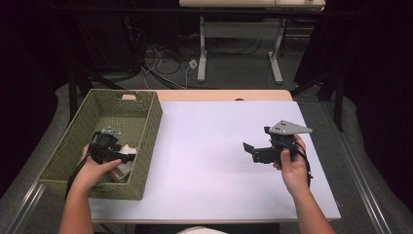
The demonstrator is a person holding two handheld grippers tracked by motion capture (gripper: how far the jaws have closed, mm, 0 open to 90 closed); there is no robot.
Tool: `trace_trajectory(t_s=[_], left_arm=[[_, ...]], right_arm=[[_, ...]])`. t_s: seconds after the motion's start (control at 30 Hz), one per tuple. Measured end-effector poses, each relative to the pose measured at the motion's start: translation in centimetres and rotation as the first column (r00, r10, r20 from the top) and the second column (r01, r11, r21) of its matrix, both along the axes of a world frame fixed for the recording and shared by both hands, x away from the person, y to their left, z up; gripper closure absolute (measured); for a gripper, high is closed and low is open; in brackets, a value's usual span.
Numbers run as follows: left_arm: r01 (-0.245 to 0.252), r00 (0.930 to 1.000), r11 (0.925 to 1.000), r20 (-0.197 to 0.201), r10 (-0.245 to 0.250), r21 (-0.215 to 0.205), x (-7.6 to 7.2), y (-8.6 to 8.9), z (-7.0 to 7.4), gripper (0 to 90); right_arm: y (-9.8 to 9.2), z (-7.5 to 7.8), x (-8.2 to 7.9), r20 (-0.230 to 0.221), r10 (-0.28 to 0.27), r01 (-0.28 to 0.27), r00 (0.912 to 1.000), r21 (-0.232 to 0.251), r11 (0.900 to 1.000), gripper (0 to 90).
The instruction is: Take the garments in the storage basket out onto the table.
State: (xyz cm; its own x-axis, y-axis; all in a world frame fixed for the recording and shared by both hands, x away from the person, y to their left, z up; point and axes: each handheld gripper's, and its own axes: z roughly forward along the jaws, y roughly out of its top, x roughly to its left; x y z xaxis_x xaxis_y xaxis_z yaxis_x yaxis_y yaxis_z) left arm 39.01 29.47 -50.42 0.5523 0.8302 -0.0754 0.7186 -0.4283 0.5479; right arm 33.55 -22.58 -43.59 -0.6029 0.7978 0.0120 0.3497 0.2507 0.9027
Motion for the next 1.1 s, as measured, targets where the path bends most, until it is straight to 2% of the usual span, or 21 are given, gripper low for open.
trace_trajectory(t_s=[0.07,0.1,0.3,0.37,0.57,0.8,1.1], left_arm=[[0.002,0.9999,1.0,-0.016,-0.002,0.005,0.04,0.05,0.01,25.7],[-0.001,1.0,1.0,-0.007,0.001,0.008,0.01,0.03,-0.1,26.7],[0.011,0.9998,0.9997,-0.018,-0.011,0.023,-0.04,-0.1,-0.16,33.9],[0.022,0.9995,0.9994,-0.023,-0.021,0.027,0.03,-0.02,-0.15,34.9],[0.012,0.9996,0.9996,-0.025,-0.011,0.026,0.06,-0.08,-0.34,35.3],[0.043,0.9988,0.9978,-0.024,-0.042,0.051,0.07,-0.16,-0.5,37.6],[0.042,0.9979,0.9977,-0.051,-0.039,0.054,0.01,-0.28,-0.64,48.9]], right_arm=[[0.01,-0.02,-0.04,-0.009,-0.001,0.001,1.0,-0.003,1.0,5.8],[0.01,-0.03,-0.01,-0.007,0.001,-0.001,1.0,-0.004,1.0,5.9],[0.01,-0.06,0.02,-0.004,0.005,-0.005,1.0,-0.011,1.0,6.5],[0.0,-0.04,0.01,-0.004,0.007,-0.007,1.0,-0.013,1.0,6.6],[0.09,-0.1,0.02,-0.007,0.005,-0.006,1.0,-0.013,1.0,7.0],[0.17,-0.13,-0.01,-0.01,0.005,-0.005,0.9999,-0.01,1.0,7.3],[0.1,-0.2,0.06,-0.011,0.01,-0.011,0.9999,-0.012,1.0,8.6]])
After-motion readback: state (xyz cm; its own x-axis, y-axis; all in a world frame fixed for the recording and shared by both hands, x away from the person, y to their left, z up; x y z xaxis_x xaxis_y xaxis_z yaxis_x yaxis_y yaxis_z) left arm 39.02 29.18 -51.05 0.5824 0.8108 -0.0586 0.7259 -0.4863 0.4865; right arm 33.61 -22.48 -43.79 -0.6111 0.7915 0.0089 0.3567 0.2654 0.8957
